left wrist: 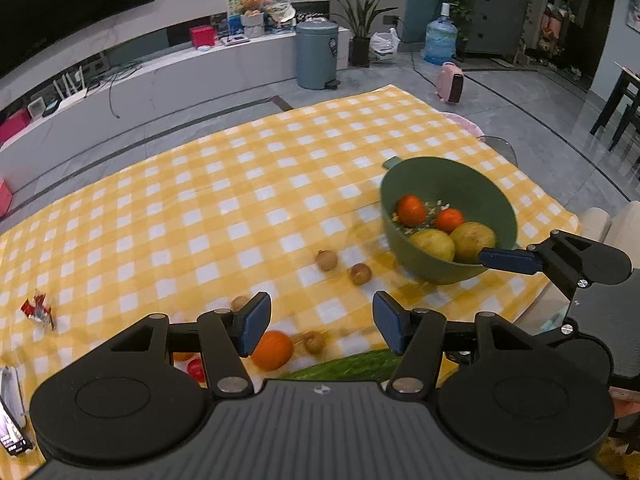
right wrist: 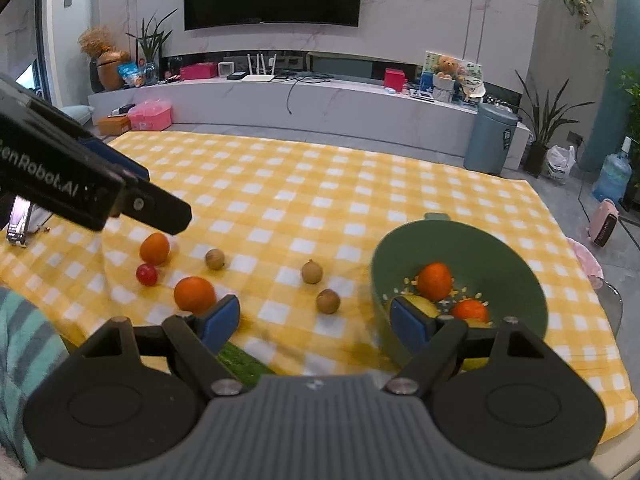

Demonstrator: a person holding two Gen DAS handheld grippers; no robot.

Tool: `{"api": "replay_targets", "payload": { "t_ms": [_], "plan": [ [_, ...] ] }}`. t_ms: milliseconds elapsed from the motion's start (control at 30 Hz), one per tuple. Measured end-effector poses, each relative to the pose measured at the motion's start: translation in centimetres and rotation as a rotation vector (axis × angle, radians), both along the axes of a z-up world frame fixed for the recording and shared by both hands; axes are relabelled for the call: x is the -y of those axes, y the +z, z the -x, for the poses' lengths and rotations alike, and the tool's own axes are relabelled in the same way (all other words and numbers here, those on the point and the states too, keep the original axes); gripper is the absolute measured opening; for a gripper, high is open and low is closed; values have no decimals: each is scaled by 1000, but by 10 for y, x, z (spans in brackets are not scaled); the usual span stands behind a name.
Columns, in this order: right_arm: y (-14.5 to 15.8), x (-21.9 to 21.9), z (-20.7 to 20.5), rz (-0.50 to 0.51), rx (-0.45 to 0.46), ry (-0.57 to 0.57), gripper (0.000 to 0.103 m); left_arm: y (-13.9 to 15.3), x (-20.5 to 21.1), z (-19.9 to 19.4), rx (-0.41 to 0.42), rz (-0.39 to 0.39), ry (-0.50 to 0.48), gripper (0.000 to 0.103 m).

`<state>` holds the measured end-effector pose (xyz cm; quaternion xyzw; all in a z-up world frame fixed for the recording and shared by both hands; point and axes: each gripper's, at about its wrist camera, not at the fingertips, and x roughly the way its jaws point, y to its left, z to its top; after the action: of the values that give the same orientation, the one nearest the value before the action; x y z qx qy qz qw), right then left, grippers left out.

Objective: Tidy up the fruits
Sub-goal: 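Withdraw both tools from the colander back over the remaining fruit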

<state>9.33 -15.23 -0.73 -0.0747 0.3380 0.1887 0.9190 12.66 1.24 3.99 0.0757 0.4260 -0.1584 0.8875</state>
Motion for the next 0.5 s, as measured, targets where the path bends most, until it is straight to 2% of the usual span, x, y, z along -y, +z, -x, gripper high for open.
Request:
{"api": "replay_targets", "payload": {
  "t_ms": [300, 500],
  "plan": [
    [-12, -17, -12, 16, -50, 21, 79, -12, -46, -14, -32, 38, 77, 69],
    [-24, -25, -24, 11, -94, 5, 72, -32, -67, -28, -61, -30, 133, 69]
  ]
}}
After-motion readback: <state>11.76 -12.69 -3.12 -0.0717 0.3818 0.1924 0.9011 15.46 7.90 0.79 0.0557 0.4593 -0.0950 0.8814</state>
